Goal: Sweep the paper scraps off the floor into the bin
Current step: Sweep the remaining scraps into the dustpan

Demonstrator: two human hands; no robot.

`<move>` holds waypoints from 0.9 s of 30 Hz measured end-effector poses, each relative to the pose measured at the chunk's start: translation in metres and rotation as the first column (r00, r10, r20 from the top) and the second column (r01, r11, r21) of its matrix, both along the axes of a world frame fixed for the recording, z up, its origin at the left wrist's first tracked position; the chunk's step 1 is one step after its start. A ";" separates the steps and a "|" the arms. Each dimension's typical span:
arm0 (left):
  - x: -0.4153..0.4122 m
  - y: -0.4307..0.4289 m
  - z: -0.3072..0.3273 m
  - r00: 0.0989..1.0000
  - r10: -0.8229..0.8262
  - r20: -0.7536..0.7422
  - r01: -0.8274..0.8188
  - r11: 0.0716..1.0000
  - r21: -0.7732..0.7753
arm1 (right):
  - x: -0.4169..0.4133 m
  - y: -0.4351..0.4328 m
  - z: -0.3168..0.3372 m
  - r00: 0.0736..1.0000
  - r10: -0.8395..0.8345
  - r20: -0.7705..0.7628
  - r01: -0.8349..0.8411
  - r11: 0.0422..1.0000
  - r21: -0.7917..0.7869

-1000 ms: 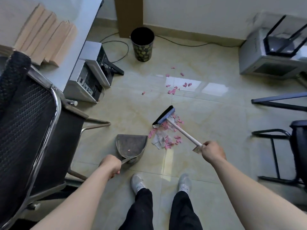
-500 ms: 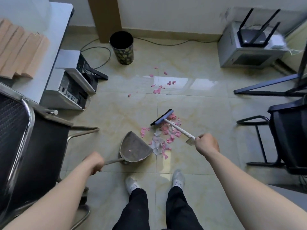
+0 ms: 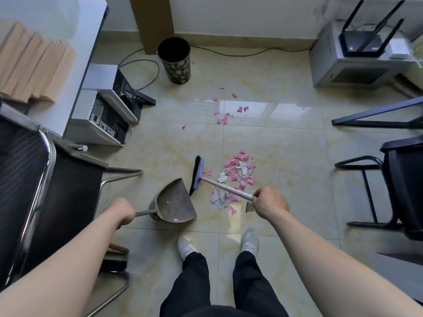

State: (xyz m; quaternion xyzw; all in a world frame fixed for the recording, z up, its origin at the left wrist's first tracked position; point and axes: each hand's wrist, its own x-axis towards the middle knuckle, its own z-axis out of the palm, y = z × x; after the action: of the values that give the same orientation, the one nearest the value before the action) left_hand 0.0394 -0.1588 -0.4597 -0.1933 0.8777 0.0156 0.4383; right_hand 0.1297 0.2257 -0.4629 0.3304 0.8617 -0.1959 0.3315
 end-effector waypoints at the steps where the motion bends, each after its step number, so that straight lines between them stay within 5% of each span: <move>1: 0.001 0.001 0.001 1.000 0.001 -0.002 -0.001 1.000 -0.013 | 0.000 0.005 0.005 0.999 0.025 0.020 -0.025 0.999 0.025; 9: 0.005 0.029 0.003 0.997 -0.057 -0.054 0.053 0.996 -0.068 | -0.007 0.053 0.039 0.992 0.111 0.063 -0.121 0.974 0.192; 17: 0.001 0.069 0.014 0.986 -0.145 -0.086 0.141 0.989 -0.050 | 0.013 0.077 0.050 0.997 0.060 0.051 -0.068 0.981 0.182; 27: 0.000 0.128 0.025 0.968 -0.249 -0.038 0.247 0.968 -0.041 | 0.039 0.112 0.054 0.966 -0.175 -0.191 0.209 0.962 0.174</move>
State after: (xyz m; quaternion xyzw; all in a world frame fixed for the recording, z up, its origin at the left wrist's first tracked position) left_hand 0.0392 -0.0313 -0.4351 -0.0896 0.9043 -0.0507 0.4143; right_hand 0.1683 0.3380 -0.4084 0.4248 0.8660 -0.1713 0.2008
